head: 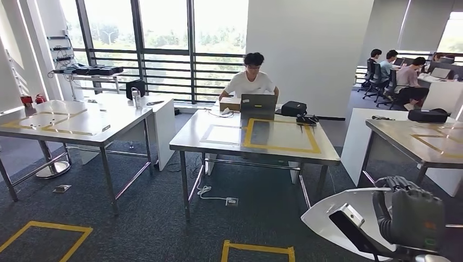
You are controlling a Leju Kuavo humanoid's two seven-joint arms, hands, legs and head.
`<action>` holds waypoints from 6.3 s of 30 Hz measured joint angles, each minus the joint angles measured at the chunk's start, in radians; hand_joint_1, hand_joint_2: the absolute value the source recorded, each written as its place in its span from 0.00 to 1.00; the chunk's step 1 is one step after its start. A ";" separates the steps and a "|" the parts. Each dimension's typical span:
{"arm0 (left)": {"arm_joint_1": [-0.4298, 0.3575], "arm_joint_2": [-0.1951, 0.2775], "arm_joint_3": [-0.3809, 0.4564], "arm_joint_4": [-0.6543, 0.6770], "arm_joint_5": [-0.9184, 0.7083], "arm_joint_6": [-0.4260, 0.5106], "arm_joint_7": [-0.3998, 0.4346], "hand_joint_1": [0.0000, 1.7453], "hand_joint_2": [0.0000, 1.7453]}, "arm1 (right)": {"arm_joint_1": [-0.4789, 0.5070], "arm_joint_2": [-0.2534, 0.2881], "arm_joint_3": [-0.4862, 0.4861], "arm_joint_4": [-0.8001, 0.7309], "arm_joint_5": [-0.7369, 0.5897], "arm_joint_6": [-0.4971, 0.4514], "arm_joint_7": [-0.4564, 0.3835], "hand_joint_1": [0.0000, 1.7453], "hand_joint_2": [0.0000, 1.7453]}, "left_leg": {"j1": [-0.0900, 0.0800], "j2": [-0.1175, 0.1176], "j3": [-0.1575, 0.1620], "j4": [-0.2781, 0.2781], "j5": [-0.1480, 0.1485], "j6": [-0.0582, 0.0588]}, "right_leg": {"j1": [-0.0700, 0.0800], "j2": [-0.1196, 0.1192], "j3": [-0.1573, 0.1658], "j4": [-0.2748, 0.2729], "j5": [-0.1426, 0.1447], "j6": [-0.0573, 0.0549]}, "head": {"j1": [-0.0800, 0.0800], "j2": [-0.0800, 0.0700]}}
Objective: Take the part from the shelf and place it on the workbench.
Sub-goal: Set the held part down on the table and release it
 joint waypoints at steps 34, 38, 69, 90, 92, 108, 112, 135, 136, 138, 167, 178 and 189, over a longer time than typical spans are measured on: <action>-0.001 0.004 0.000 -0.001 -0.008 -0.060 -0.018 0.00 0.00 | -0.018 0.017 0.004 0.003 0.083 -0.043 0.004 0.80 1.00 | 0.003 -0.031 -0.001 -0.001 0.003 -0.012 | 0.007 -0.006 0.116 -0.218 0.084 -0.014 | -0.002 0.000; -0.002 0.005 0.000 -0.001 -0.008 -0.060 -0.018 0.00 0.00 | -0.021 0.018 0.004 0.003 0.096 -0.047 0.008 0.80 1.00 | 0.001 -0.029 0.002 -0.005 0.001 -0.035 | 0.011 -0.005 0.138 -0.267 0.090 -0.033 | -0.003 0.000; -0.002 0.009 0.000 -0.001 -0.011 -0.062 -0.017 0.00 0.00 | -0.040 0.026 0.016 0.007 0.131 -0.041 0.019 0.80 1.00 | 0.000 -0.047 0.021 -0.009 -0.020 -0.036 | 0.014 -0.001 0.114 -0.261 0.106 -0.038 | -0.005 0.001; -0.002 0.009 0.001 -0.001 -0.015 -0.062 -0.017 0.00 0.00 | -0.074 0.044 0.025 0.026 0.135 -0.029 -0.006 0.80 1.00 | 0.004 -0.053 -0.005 -0.015 0.018 -0.002 | 0.005 0.002 0.024 0.001 -0.047 -0.002 | -0.005 0.002; 0.000 0.009 0.001 -0.001 -0.015 -0.063 -0.017 0.00 0.00 | -0.076 0.046 0.030 0.037 0.131 -0.026 -0.021 0.80 1.00 | 0.004 -0.053 0.003 -0.013 0.009 -0.004 | 0.003 0.002 -0.011 0.026 -0.018 -0.001 | -0.004 0.002; -0.001 0.008 0.002 0.000 -0.019 -0.064 -0.009 0.00 0.00 | -0.142 0.100 0.107 0.136 0.133 -0.025 -0.056 0.80 1.00 | 0.002 -0.052 -0.143 0.248 -0.070 -0.060 | 0.007 0.003 0.149 -0.258 0.074 -0.066 | -0.010 0.002; -0.001 0.010 0.002 0.000 -0.024 -0.064 -0.015 0.00 0.00 | -0.176 0.123 0.134 0.160 0.138 -0.014 -0.063 0.80 1.00 | -0.003 -0.053 -0.060 0.018 0.058 -0.040 | 0.012 0.007 0.174 -0.254 0.048 -0.053 | -0.009 0.002; -0.016 0.011 -0.001 -0.001 -0.067 -0.081 -0.004 0.00 0.00 | -0.399 0.244 0.284 0.404 0.052 0.034 -0.099 0.80 1.00 | 0.008 -0.054 -0.084 0.179 -0.093 -0.070 | 0.003 0.002 0.109 -0.248 0.099 -0.064 | -0.010 0.003; -0.016 0.011 -0.002 -0.001 -0.068 -0.081 -0.002 0.00 0.00 | -0.414 0.255 0.290 0.432 0.045 0.035 -0.098 0.80 1.00 | 0.008 -0.054 -0.125 0.244 -0.110 -0.071 | 0.004 0.002 0.114 -0.248 0.095 -0.067 | -0.011 0.003; -0.016 0.011 -0.002 -0.001 -0.068 -0.081 0.002 0.00 0.00 | -0.434 0.273 0.297 0.480 0.035 0.035 -0.097 0.80 1.00 | 0.007 -0.054 -0.167 0.284 -0.088 -0.069 | 0.007 0.003 0.127 -0.247 0.084 -0.068 | -0.012 0.003; -0.006 0.012 0.000 0.001 -0.051 -0.078 -0.008 0.00 0.00 | -0.614 0.322 0.313 0.840 -0.018 -0.024 -0.102 0.80 1.00 | 0.008 -0.054 -0.133 0.254 -0.095 -0.069 | 0.004 0.004 0.140 -0.264 0.092 -0.070 | -0.014 0.003; 0.001 0.014 0.000 0.002 -0.056 -0.079 -0.004 0.00 0.00 | -0.601 0.292 0.314 0.847 -0.005 -0.034 -0.092 0.80 1.00 | 0.009 -0.058 -0.042 -0.007 0.052 -0.018 | 0.007 0.008 0.191 -0.225 0.028 -0.023 | -0.010 0.005; 0.001 0.012 0.000 0.004 -0.066 -0.079 -0.002 0.00 0.00 | -0.578 0.261 0.313 0.847 -0.011 -0.039 -0.090 0.80 1.00 | 0.000 -0.064 0.053 -0.012 -0.030 -0.018 | 0.030 -0.002 0.063 -0.250 0.151 -0.054 | -0.002 0.004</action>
